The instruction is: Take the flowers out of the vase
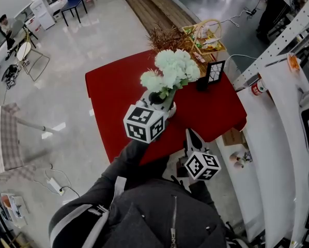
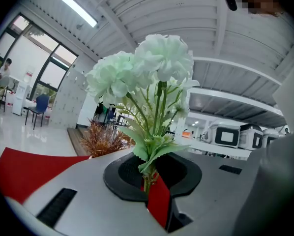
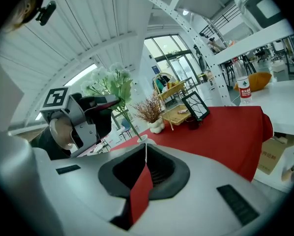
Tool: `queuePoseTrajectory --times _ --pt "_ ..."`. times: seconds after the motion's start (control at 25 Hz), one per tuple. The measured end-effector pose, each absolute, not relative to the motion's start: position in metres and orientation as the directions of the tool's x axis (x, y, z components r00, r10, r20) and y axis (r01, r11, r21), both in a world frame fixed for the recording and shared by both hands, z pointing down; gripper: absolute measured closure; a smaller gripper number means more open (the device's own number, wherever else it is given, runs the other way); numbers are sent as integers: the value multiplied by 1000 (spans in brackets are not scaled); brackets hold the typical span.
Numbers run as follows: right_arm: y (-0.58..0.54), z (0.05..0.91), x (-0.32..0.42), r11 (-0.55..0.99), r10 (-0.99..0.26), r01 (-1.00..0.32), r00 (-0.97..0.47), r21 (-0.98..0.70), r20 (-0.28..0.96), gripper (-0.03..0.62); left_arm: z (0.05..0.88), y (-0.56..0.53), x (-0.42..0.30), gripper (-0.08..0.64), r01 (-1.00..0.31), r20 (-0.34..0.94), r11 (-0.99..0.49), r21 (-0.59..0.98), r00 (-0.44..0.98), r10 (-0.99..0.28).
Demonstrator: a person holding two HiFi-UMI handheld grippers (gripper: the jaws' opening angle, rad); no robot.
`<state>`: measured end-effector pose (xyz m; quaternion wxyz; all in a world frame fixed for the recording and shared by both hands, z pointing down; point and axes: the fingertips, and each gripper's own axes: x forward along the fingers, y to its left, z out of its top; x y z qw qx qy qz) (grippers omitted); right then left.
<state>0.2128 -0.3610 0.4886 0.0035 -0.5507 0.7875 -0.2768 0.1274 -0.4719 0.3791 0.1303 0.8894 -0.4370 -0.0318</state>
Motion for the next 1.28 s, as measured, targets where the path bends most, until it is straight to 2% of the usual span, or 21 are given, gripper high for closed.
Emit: queuePoseTrajectory --times 0.96,1.28 --pt "-348 477 194 256 -886 -857 -393 -447 246 580 342 -453 104 500 -759 -13 -604 244 620 -785" --pt "-326 485 172 282 -871 -849 -422 -446 253 580 362 -431 74 499 -787 14 -564 251 585 -811"
